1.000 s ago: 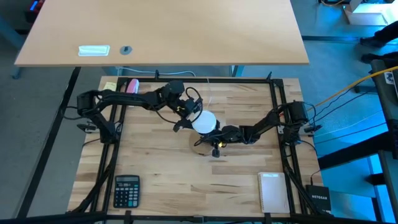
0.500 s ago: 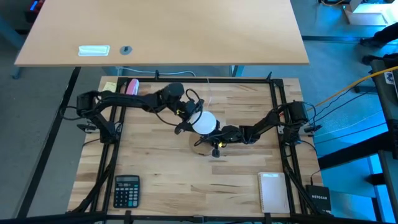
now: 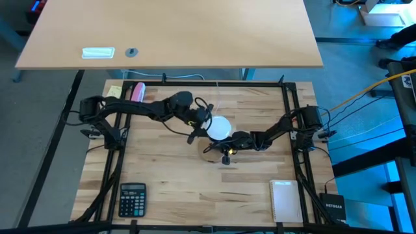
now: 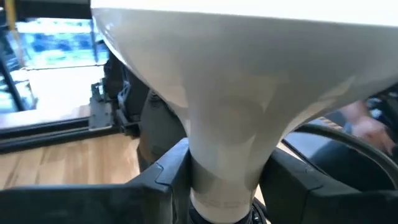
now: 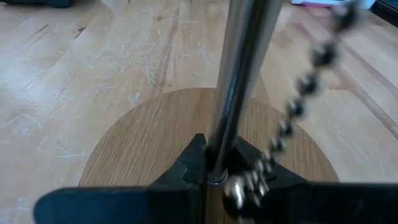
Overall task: Screw lightbulb
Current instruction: Remove the white lightbulb from the lamp
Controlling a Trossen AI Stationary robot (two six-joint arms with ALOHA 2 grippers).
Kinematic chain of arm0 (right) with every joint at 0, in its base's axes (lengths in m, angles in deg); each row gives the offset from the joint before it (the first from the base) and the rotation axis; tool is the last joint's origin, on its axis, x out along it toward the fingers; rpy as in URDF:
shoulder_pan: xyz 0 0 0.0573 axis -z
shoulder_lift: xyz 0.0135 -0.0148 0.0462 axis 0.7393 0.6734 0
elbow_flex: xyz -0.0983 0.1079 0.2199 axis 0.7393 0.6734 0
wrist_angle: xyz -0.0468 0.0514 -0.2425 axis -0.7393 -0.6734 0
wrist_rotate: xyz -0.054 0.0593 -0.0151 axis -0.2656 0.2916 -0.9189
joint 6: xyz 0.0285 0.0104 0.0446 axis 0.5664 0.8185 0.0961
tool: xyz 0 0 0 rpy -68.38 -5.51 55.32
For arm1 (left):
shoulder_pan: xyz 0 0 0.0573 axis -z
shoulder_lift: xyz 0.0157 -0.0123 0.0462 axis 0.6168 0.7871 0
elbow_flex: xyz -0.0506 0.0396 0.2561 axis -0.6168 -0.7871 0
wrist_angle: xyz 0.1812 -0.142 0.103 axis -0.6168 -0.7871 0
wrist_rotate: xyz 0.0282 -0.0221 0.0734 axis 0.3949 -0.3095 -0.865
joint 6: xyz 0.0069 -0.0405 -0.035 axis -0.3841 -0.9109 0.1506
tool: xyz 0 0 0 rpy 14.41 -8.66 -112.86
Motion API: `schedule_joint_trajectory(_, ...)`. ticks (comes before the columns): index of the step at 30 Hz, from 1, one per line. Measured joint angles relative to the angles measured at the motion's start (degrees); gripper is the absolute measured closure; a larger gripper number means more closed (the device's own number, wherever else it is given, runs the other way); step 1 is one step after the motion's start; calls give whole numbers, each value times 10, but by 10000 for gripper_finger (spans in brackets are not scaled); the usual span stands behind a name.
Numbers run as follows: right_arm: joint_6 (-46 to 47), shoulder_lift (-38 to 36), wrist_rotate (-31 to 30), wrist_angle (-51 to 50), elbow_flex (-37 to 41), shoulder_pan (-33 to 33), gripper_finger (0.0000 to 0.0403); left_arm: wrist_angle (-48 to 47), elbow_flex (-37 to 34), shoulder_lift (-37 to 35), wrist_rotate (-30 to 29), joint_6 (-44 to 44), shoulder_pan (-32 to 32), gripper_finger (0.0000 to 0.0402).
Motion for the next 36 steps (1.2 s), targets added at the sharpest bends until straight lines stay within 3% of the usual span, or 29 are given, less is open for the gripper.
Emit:
schedule_joint_trajectory(4, 3, -1, -19, -1, 1, 0, 359, -20, 2, -3, -116, -22, 32, 266)
schedule_joint_trajectory(10, 24, -1, -40, -3, 1, -1, 359, -38, 3, -4, -354, -72, 98, 266)
schedule_joint_trajectory(19, 38, 0, -72, -12, -1, -1, 359, -35, 1, 0, -757, -175, 209, 266)
schedule_joint_trajectory(22, 39, 0, -76, -13, -2, -1, 359, -18, 0, 7, -856, -211, 235, 266)
schedule_joint_trajectory(28, 37, 0, -75, -10, -1, 0, 359, -3, 0, 9, -882, -205, 244, 259)
schedule_joint_trajectory(36, 31, 0, -73, -12, -1, 0, 359, -9, -2, 8, -857, -169, 240, 164)
